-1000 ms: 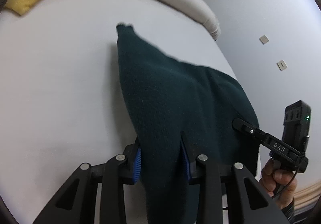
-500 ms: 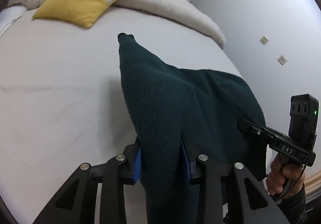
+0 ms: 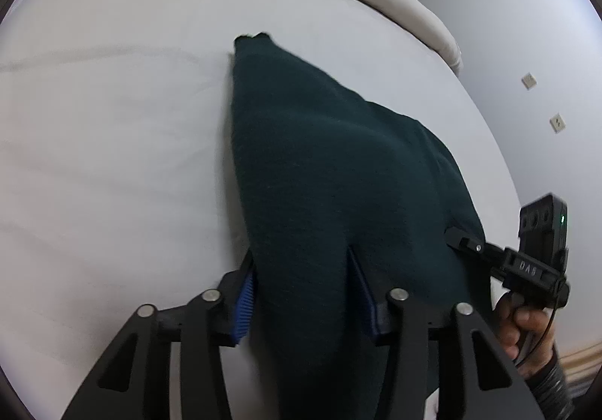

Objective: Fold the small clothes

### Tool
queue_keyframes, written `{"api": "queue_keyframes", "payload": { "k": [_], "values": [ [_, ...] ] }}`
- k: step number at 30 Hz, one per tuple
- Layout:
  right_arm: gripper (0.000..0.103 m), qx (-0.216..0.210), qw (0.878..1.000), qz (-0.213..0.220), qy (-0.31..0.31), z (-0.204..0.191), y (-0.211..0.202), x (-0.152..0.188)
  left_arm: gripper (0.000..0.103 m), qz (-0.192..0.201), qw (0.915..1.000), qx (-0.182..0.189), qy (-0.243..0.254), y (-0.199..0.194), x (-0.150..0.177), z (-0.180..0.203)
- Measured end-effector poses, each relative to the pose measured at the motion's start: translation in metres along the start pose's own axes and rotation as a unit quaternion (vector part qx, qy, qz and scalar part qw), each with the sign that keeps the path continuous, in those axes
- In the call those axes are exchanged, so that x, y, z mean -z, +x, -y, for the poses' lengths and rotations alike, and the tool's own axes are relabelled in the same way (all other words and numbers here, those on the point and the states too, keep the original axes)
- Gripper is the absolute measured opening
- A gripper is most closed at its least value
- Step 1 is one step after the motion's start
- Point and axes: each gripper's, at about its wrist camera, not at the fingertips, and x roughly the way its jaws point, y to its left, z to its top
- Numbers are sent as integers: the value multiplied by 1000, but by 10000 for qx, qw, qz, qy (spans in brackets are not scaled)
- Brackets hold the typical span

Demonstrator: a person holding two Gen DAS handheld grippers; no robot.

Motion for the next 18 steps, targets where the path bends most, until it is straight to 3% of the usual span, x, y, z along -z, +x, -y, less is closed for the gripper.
{"api": "queue_keyframes", "payload": {
  "k": [2,7,13,16,18],
  "values": [
    [23,-84,9999,33,64,3,2,0,54,6,9998,125,-135,1,2,-5],
    [28,-115,9997,39,223,7,-2,2,56,76,9999,-2,-89,-3,5,1],
    [44,491,9970,414,439,2,-42,21,64,217,9996,-127,-155,-5,7,3],
    [46,970,9918,703,448,-3,-65,27,67,369,9985,-401,-94,-19,9,8],
    [46,1245,9873,907,401,-9,-83,28,65,678,9951,-723,-5,-39,13,14]
  ]
}}
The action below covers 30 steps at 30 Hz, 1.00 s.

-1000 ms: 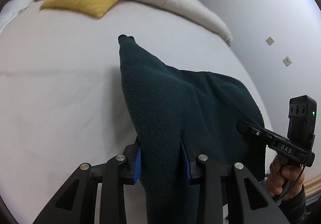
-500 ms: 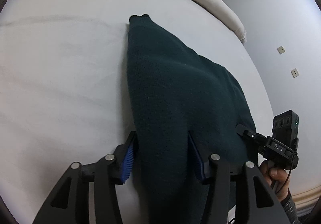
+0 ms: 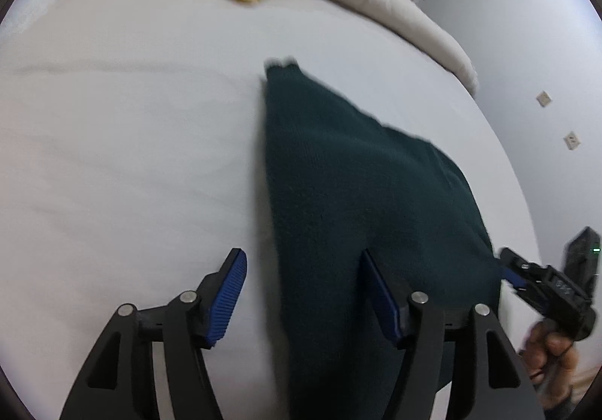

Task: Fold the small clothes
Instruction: 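Open both grippers and lift them away from the folded sweater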

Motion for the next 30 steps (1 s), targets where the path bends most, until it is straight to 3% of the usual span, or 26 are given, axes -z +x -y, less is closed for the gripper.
{"api": "queue_keyframes", "payload": {
  "k": [2,5,8,11,15,19,22,24,28,30],
  "values": [
    [48,2,9998,192,-56,-5,-19,-2,64,299,9994,-155,76,-18,-1,4],
    [48,-369,9984,317,-288,-20,-38,1,64,735,9961,-267,407,-40,4,26],
    [48,-865,9945,144,-578,-38,-44,13,65,789,9927,-351,844,-39,16,46],
    [48,-1153,9905,-149,-740,-45,-34,31,64,533,9931,-388,974,-20,31,53],
    [41,-863,9928,-465,-694,-27,-13,51,65,434,9913,-694,1032,-1,46,46],
    [39,-1038,9917,-351,-674,-13,-20,60,67,389,9940,-597,834,-2,49,33],
    [43,-883,9930,-221,-748,-5,-37,65,66,522,9917,-731,925,-11,56,34],
    [44,-434,9968,-91,-659,6,-46,64,66,708,9891,-849,976,-24,62,36],
    [44,-303,9984,289,-380,26,-81,61,68,1312,9802,-1079,1017,-59,66,37],
    [44,-225,9967,614,-476,24,-106,60,82,1723,9730,-1141,1029,-83,67,41]
  ]
}}
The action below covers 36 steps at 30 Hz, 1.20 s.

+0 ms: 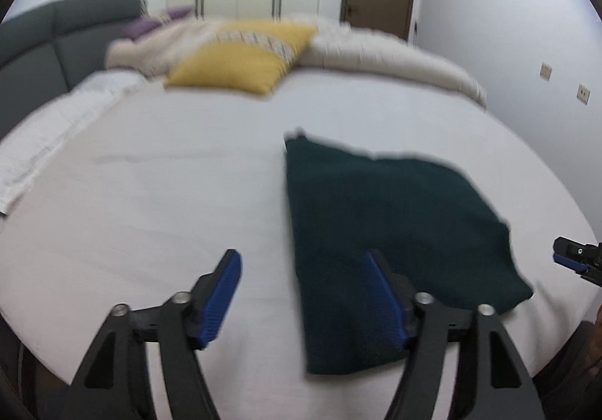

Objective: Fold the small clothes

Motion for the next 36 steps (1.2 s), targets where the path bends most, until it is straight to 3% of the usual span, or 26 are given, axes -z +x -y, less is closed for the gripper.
{"api": "queue_keyframes", "payload": {
  "k": [1,2,5,7,9,12,14,16,19,21,24,27,36],
  "values": [
    [45,70,9997,199,-102,-5,-12,-3,88,241,9997,-87,0,-12,-4,0],
    [46,133,9992,332,-176,-9,-21,-5,100,485,9987,-164,6,-24,-8,0],
    [60,434,9920,985,-664,-39,-55,-15,103,1264,9914,-316,92,-64,-20,6],
    [84,568,9842,1405,-919,-57,-75,-16,103,1492,9872,-528,181,-83,-29,12],
    [100,721,9701,1974,-1217,-78,-99,-13,103,1725,9827,-611,273,-103,-37,19],
    [103,1076,9417,2749,-1614,-106,-131,-8,103,1957,9785,-584,288,-128,-48,22],
    [103,1147,9295,2979,-1848,-122,-145,-6,103,2068,9759,-656,223,-139,-51,22],
    [103,1117,9283,2974,-1934,-131,-152,-9,103,1986,9751,-959,222,-144,-55,26],
    [103,909,9340,2930,-1834,-139,-169,-9,103,1638,9817,-941,220,-135,-57,26],
    [103,822,9429,2714,-1748,-142,-172,-9,103,1241,9870,-1004,199,-119,-55,26],
    [103,938,9507,2395,-1732,-148,-160,-6,103,490,9965,-671,26,-87,-43,22],
    [103,1067,9617,1926,-1634,-145,-133,-3,103,0,9985,-547,-73,-60,-30,18],
    [103,1647,9679,849,-1696,-123,-23,28,103,-414,9976,-545,-108,-16,6,16]
  ]
}}
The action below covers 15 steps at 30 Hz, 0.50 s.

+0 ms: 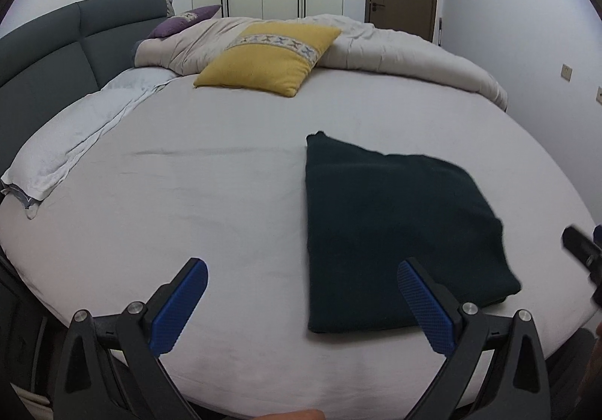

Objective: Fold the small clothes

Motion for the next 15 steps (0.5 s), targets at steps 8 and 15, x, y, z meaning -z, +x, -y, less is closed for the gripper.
{"api": "queue_keyframes", "payload": {
  "k": [8,15],
  "values": [
    [103,49,9995,-284,-159,-13,38,26,103,-134,9999,39,-2,14,8,-1],
    [103,55,9994,-295,-179,-6,22,25,103,-142,9999,45,-12,12,10,-1]
  ]
}}
